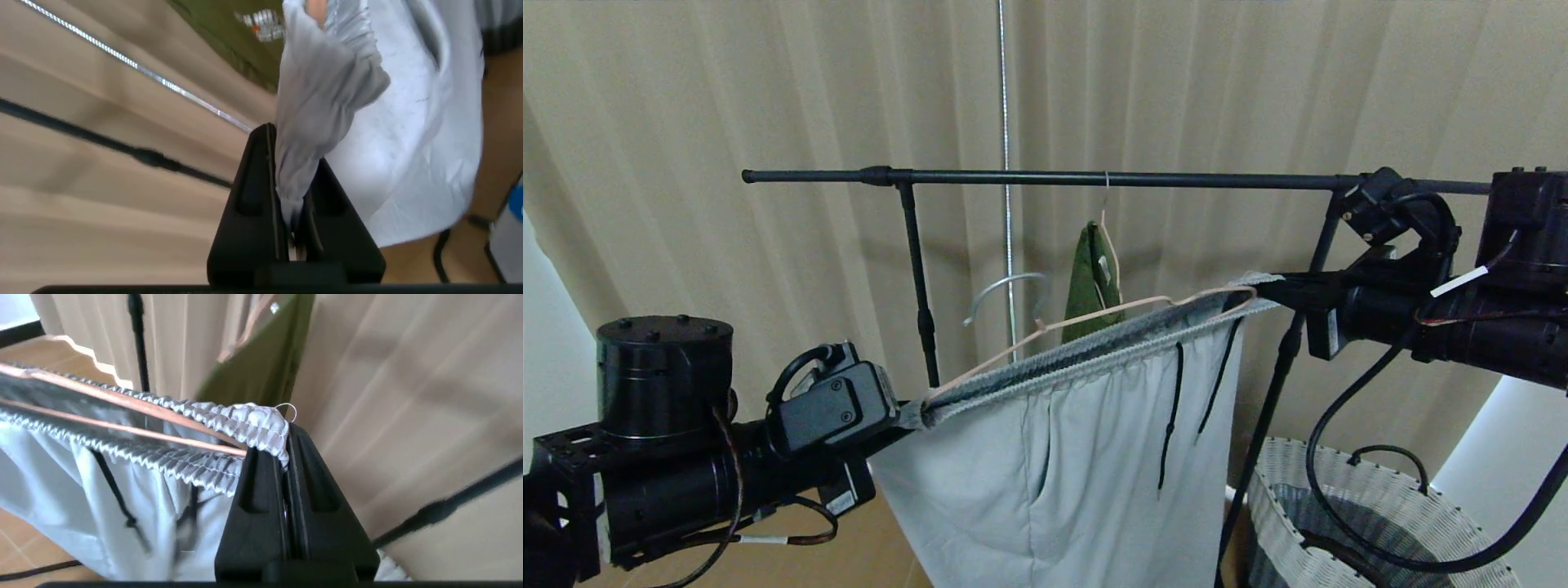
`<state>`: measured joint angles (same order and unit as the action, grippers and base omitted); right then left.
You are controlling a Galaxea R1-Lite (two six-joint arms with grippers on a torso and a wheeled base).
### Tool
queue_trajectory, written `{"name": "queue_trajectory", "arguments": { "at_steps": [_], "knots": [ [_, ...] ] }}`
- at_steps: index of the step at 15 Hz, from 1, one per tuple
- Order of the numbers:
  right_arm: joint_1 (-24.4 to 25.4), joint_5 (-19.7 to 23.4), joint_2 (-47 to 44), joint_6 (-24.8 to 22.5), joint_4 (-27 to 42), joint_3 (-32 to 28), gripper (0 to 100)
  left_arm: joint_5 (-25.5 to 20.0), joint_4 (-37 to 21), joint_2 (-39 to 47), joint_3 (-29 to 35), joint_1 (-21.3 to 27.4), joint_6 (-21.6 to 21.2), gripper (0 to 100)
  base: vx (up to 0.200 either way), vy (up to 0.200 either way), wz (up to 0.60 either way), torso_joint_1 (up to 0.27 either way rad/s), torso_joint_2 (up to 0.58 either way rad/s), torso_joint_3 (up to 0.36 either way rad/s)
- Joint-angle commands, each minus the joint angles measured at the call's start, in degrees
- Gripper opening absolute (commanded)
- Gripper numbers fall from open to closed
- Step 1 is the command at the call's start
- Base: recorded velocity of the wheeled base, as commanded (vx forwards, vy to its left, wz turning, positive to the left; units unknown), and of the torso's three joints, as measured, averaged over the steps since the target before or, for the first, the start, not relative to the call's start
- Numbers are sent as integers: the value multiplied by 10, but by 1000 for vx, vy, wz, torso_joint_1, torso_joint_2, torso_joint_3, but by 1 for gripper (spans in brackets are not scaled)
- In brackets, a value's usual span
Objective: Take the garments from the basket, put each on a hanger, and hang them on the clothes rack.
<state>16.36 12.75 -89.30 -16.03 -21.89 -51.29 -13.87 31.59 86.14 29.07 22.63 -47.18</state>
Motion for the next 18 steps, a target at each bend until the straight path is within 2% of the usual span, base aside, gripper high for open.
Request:
{"name": "queue_trajectory", "arguments": {
  "at_steps": [1,5,9,13,16,18],
  "knots": [
    [16,4,5,-11,1,-3,0,-1,-6,-2,1,1,-2,0,0,0,0,0,0,0],
    [-5,2,11,-52,1,1,0,10,-61,-20,5,-7,-12,0,0,0,0,0,0,0],
    [-10,5,11,-54,-5,-4,0,18,-88,-33,3,-19,-14,0,0,0,0,0,0,0],
    [-5,6,7,-55,-6,-7,0,25,-92,-40,11,-23,-14,0,0,0,0,0,0,0],
    [41,8,4,-54,-10,-8,0,32,-140,-40,13,-16,-20,0,0,0,0,0,0,0],
    [67,8,4,-54,-9,-9,0,32,-149,-40,17,-15,-23,0,0,0,0,0,0,0]
  ]
}}
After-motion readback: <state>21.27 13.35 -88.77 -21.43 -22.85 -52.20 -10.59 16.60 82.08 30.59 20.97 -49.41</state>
